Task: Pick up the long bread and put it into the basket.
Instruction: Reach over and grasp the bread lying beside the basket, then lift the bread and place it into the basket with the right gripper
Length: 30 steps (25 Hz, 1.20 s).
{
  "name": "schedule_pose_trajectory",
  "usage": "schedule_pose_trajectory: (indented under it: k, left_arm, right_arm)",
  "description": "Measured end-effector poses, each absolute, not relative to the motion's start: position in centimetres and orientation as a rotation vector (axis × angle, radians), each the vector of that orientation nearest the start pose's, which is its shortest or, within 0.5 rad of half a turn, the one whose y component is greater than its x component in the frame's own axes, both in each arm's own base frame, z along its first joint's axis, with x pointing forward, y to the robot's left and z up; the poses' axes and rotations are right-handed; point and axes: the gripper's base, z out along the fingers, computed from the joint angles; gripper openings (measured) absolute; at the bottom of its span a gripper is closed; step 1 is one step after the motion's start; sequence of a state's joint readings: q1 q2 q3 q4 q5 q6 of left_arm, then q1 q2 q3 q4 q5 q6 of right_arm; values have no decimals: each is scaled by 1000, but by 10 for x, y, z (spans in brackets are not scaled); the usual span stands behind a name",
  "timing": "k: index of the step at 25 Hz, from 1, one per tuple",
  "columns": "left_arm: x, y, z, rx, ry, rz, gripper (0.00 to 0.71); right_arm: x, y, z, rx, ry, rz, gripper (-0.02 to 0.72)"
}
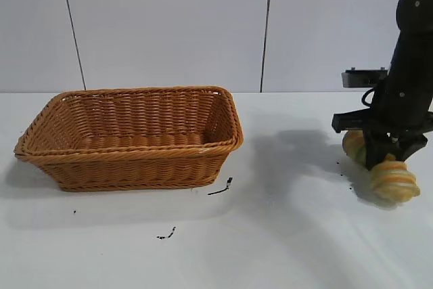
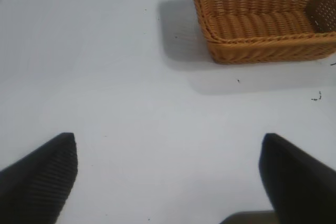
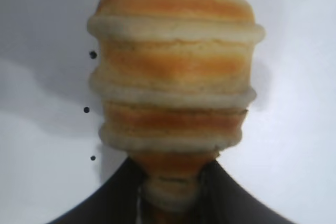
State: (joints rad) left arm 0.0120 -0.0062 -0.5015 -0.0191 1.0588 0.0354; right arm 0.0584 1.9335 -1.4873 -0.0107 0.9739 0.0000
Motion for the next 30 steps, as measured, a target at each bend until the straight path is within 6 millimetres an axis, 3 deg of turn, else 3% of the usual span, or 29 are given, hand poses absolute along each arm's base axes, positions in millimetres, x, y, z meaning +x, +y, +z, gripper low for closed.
schedule_pose_trajectory:
  k: [3, 7, 13, 17, 24, 30]
  left_arm:
    - [-6, -2, 278, 25, 2034, 7, 693]
    - [-6, -2, 278, 25, 2034, 7, 693]
    - [-6, -2, 278, 25, 2034, 7, 693]
    - [-6, -2, 278, 25, 2034, 7, 693]
    - [-6, -2, 278, 25, 2034, 7, 693]
    - [-6, -2, 278, 25, 2034, 7, 693]
  right_arm:
    - [409, 26, 243, -131, 2887, 32, 141]
    - [427, 46, 266, -234, 2829, 73, 140]
    - [462, 106, 267, -436, 2756, 105, 140]
    - [472, 151, 264, -602, 2671, 124, 140]
    - [453, 228, 266, -1036, 2482, 155, 140]
    - [428, 283, 269, -1446, 2175, 114, 140]
